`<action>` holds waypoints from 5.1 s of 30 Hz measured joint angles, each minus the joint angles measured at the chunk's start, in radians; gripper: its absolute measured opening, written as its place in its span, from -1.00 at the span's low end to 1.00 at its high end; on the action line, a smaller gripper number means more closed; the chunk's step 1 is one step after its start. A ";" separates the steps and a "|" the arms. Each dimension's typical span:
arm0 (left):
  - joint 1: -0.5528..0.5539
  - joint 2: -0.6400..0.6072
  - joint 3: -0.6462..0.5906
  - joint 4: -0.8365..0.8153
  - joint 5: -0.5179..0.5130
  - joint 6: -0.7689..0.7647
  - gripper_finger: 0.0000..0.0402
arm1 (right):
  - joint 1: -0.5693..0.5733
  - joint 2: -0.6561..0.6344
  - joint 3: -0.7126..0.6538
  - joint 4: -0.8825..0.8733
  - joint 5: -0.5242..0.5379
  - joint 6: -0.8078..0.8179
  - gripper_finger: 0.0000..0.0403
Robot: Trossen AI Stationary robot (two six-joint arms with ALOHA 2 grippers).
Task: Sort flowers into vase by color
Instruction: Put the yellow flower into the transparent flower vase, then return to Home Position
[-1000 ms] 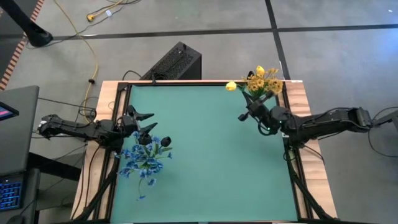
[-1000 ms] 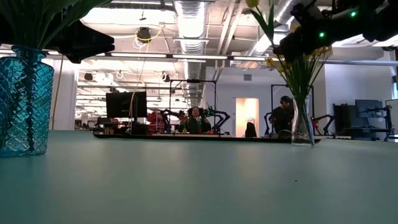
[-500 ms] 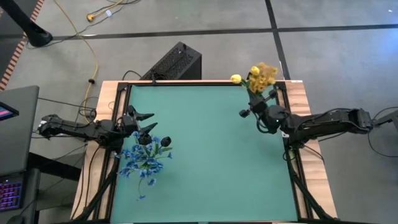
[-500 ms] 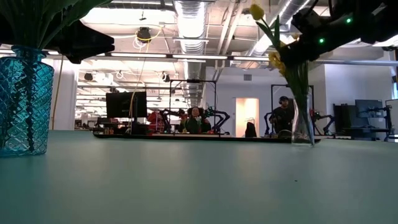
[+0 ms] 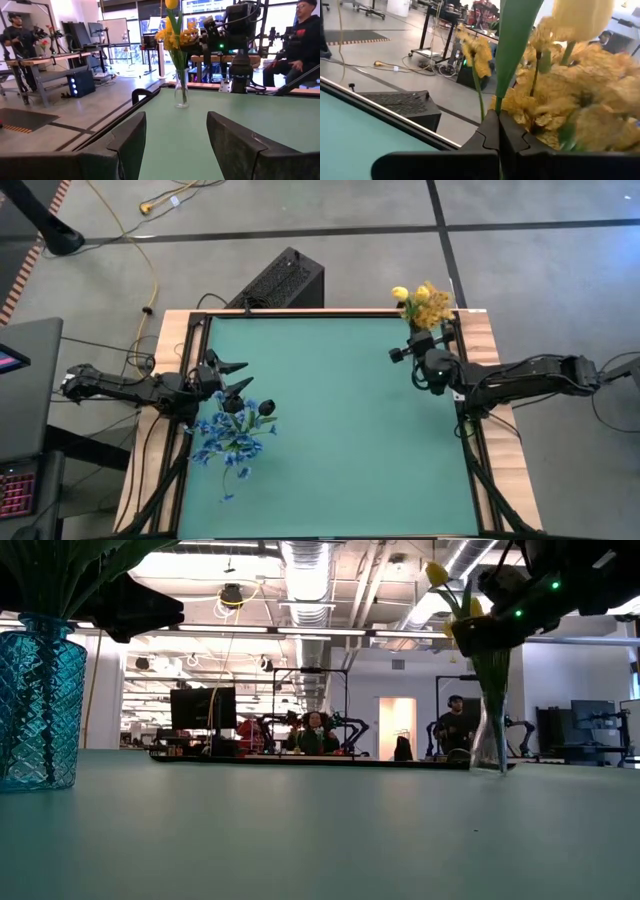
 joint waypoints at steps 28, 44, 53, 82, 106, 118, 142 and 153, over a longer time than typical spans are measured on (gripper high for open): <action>0.000 0.000 0.000 0.002 -0.001 -0.004 -0.01 | -0.009 0.003 0.000 -0.305 -0.002 0.409 -0.83; 0.000 0.000 0.000 0.002 -0.001 -0.015 -0.01 | -0.009 0.003 0.000 -0.315 -0.013 0.410 -0.74; 0.000 0.000 0.000 0.002 0.000 -0.015 -0.01 | 0.014 0.003 0.033 -0.324 -0.049 0.373 -0.52; 0.000 0.000 0.000 0.002 0.007 -0.034 -0.01 | 0.085 0.003 0.334 -0.969 -0.271 0.461 0.24; 0.000 -0.003 0.000 -0.029 -0.022 -0.057 -0.01 | 0.297 -0.033 0.421 -1.188 -0.821 0.706 0.24; 0.000 -0.029 0.018 -0.148 0.059 -0.203 -0.01 | 0.388 -0.178 0.081 -0.514 -0.821 0.439 -0.24; 0.000 -0.214 -0.096 -0.069 0.131 -0.297 -0.01 | 0.320 -0.733 -0.336 -0.304 -1.009 0.383 -0.87; 0.000 -0.214 -0.097 -0.061 0.132 -0.318 -0.01 | 0.308 -0.805 -0.379 -0.317 -1.008 0.357 -0.87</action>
